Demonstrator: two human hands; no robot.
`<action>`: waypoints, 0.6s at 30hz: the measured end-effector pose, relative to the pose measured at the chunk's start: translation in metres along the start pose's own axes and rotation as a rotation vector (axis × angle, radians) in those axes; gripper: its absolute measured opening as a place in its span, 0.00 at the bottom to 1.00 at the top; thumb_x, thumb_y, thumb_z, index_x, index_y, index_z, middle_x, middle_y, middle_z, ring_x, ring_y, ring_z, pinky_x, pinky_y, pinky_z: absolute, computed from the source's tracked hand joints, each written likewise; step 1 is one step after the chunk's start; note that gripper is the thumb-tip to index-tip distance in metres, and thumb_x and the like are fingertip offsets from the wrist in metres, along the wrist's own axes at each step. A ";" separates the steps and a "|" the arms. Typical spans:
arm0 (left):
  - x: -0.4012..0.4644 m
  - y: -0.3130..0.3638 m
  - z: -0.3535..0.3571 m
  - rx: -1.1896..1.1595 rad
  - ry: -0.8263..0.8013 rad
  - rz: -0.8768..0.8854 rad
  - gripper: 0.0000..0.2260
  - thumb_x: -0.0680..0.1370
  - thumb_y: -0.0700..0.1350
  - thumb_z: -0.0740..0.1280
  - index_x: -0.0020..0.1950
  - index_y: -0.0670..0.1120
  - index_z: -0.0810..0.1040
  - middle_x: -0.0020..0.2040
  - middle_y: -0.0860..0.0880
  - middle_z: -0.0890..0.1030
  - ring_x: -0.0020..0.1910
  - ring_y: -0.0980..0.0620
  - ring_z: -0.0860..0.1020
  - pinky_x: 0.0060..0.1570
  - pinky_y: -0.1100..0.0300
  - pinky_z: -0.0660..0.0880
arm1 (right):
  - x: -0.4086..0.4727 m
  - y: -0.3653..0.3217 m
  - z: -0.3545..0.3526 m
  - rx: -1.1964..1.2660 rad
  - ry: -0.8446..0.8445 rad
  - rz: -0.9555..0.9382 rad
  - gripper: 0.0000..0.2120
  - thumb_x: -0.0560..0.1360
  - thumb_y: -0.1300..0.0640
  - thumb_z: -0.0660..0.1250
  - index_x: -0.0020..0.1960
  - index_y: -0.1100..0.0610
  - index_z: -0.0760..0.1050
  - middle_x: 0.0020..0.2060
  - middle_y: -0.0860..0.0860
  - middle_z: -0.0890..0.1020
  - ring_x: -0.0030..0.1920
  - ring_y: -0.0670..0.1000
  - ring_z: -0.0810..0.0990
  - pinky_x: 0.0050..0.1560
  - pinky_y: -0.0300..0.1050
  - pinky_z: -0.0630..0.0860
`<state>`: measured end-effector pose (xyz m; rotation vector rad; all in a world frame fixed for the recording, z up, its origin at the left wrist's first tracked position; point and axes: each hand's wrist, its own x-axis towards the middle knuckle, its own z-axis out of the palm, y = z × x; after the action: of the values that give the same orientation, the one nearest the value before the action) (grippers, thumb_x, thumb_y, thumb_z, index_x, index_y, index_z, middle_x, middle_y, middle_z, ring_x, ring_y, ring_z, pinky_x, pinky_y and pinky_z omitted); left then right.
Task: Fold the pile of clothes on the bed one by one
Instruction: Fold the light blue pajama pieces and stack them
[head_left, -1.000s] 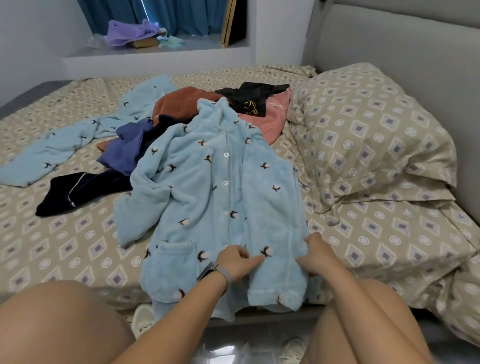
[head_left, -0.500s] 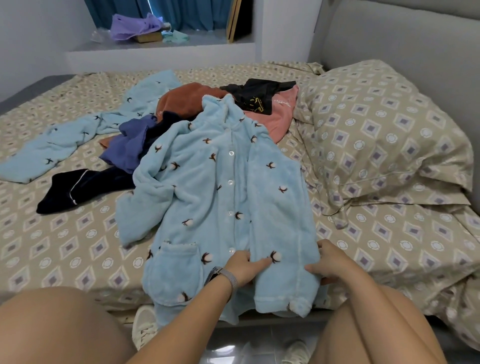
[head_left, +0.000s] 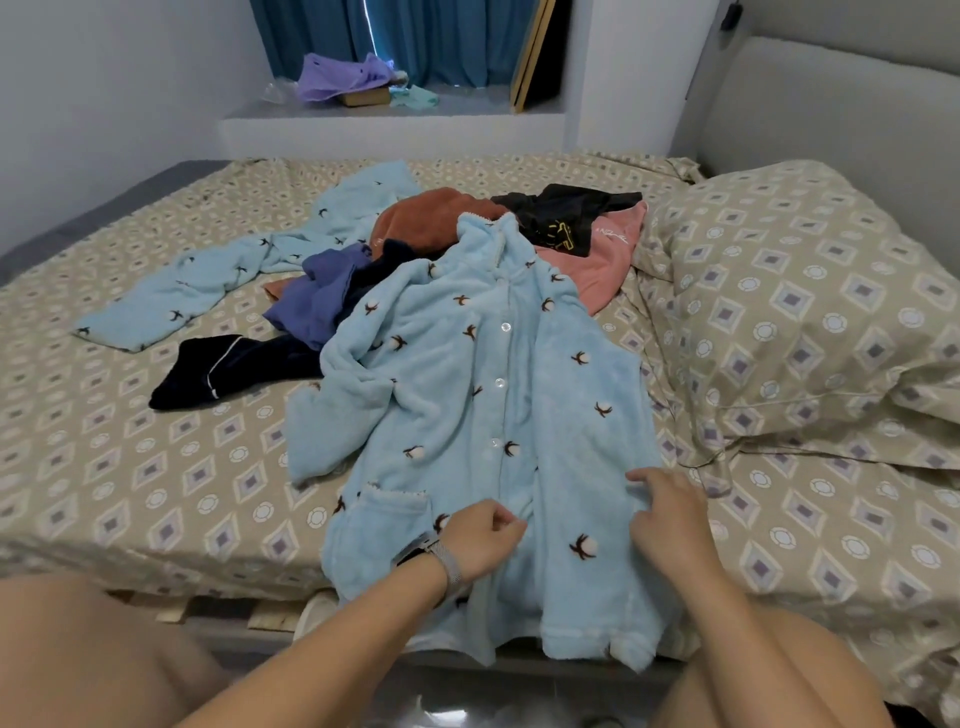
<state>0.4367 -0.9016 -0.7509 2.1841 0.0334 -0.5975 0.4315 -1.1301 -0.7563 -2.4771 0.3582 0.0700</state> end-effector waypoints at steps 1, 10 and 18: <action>-0.001 -0.002 -0.011 -0.028 0.046 -0.010 0.06 0.78 0.51 0.64 0.47 0.50 0.75 0.44 0.52 0.79 0.46 0.50 0.80 0.48 0.55 0.78 | 0.001 -0.001 0.003 -0.014 -0.032 -0.030 0.24 0.70 0.70 0.60 0.62 0.54 0.75 0.61 0.52 0.73 0.65 0.57 0.67 0.55 0.37 0.59; 0.033 -0.044 -0.129 0.167 0.593 -0.137 0.12 0.75 0.43 0.68 0.56 0.40 0.75 0.56 0.41 0.79 0.55 0.41 0.77 0.52 0.54 0.72 | 0.011 -0.005 0.011 -0.055 -0.065 0.001 0.17 0.71 0.64 0.62 0.54 0.48 0.79 0.55 0.47 0.80 0.60 0.54 0.74 0.61 0.48 0.72; 0.066 -0.090 -0.208 0.384 0.523 -0.338 0.43 0.68 0.59 0.75 0.75 0.44 0.58 0.72 0.42 0.65 0.70 0.41 0.64 0.66 0.51 0.65 | 0.058 -0.022 0.019 -0.004 0.117 0.004 0.14 0.69 0.63 0.66 0.46 0.44 0.75 0.47 0.46 0.83 0.54 0.57 0.78 0.54 0.52 0.76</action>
<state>0.5596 -0.7009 -0.7361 2.6814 0.6199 -0.2034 0.4941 -1.1157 -0.7669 -2.4905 0.4129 -0.0734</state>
